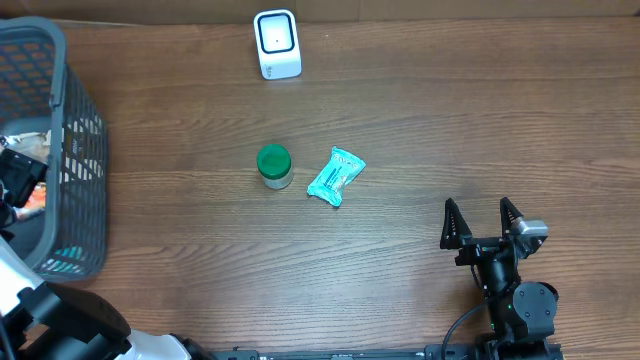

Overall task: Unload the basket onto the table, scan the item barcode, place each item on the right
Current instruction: 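Grasp the blue Kleenex tissue pack in the basket with the left gripper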

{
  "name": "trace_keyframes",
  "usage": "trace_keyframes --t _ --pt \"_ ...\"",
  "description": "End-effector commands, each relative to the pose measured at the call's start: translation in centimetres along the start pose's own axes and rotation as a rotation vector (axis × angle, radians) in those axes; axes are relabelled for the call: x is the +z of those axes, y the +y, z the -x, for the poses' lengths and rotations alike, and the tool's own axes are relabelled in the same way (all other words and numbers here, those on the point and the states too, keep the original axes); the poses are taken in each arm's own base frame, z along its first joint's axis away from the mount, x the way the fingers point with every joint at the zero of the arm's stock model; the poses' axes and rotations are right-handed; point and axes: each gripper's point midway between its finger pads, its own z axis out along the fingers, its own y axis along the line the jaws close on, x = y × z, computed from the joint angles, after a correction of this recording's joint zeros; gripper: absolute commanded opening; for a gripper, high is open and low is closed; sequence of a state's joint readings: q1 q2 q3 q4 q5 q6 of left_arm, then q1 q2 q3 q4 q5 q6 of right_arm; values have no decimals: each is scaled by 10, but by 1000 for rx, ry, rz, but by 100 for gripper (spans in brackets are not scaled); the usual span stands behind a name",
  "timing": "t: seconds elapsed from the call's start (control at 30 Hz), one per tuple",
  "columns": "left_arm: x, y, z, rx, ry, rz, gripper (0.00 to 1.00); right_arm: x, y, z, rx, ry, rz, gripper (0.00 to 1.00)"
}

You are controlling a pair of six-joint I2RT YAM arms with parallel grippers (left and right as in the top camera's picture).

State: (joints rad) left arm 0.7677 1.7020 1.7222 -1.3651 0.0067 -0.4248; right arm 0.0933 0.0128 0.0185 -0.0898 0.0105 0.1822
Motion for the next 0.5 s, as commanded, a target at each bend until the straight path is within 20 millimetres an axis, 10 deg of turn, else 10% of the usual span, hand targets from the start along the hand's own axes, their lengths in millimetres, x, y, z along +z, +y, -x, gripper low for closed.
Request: trace_keyframes --t 0.0,0.47 --pt "18 9 -12 25 45 41 100 0 0 -1 -8 -5 2 100" --pt "33 13 -13 8 54 38 95 0 0 -1 -8 -5 2 100"
